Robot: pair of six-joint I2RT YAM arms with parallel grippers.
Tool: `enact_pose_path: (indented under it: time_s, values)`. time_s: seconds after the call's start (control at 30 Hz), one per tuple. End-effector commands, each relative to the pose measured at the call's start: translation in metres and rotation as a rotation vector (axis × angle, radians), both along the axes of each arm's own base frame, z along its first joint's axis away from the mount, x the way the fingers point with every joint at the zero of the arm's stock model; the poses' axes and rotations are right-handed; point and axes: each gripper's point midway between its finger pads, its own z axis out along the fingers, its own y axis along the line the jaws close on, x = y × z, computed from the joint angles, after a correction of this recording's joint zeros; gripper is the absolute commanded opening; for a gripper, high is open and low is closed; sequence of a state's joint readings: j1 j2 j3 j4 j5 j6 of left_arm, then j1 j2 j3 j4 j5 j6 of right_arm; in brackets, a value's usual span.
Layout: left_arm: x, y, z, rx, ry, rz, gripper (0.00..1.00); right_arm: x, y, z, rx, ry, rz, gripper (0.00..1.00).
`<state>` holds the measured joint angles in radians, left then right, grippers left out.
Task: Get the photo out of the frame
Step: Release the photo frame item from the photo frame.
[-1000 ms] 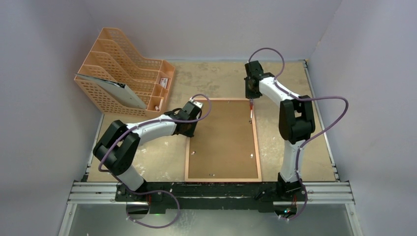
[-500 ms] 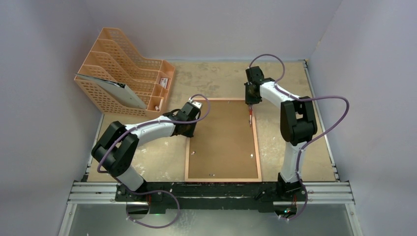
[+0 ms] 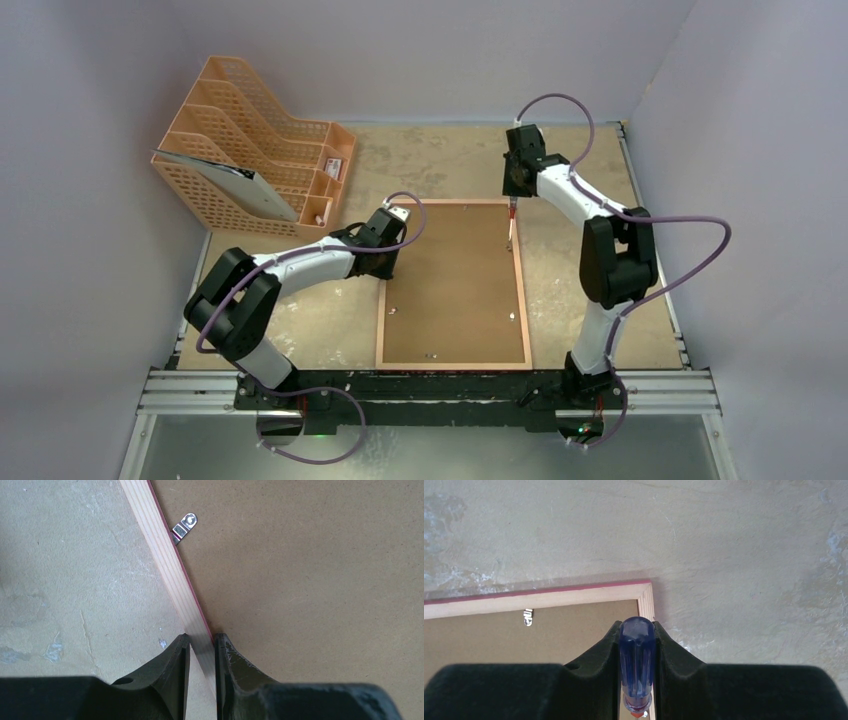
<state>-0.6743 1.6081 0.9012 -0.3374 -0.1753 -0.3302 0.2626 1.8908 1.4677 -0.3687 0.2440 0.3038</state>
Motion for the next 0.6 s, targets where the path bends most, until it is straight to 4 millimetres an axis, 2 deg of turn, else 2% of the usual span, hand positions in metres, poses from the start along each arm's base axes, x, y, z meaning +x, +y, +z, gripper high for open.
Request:
enact_pose_path:
  time_s: [0.0,0.37,0.57]
  values:
    - [-0.027,0.008,-0.02,0.022,0.111,-0.034,0.0,0.016,-0.004,0.012,-0.013,-0.062,-0.048,0.0]
    - [-0.028,0.006,-0.02,0.016,0.114,-0.035,0.0,0.025,-0.014,0.002,-0.052,-0.13,-0.08,0.0]
    - [-0.028,0.007,-0.017,0.012,0.108,-0.032,0.0,0.021,-0.02,-0.005,-0.084,-0.143,-0.09,0.0]
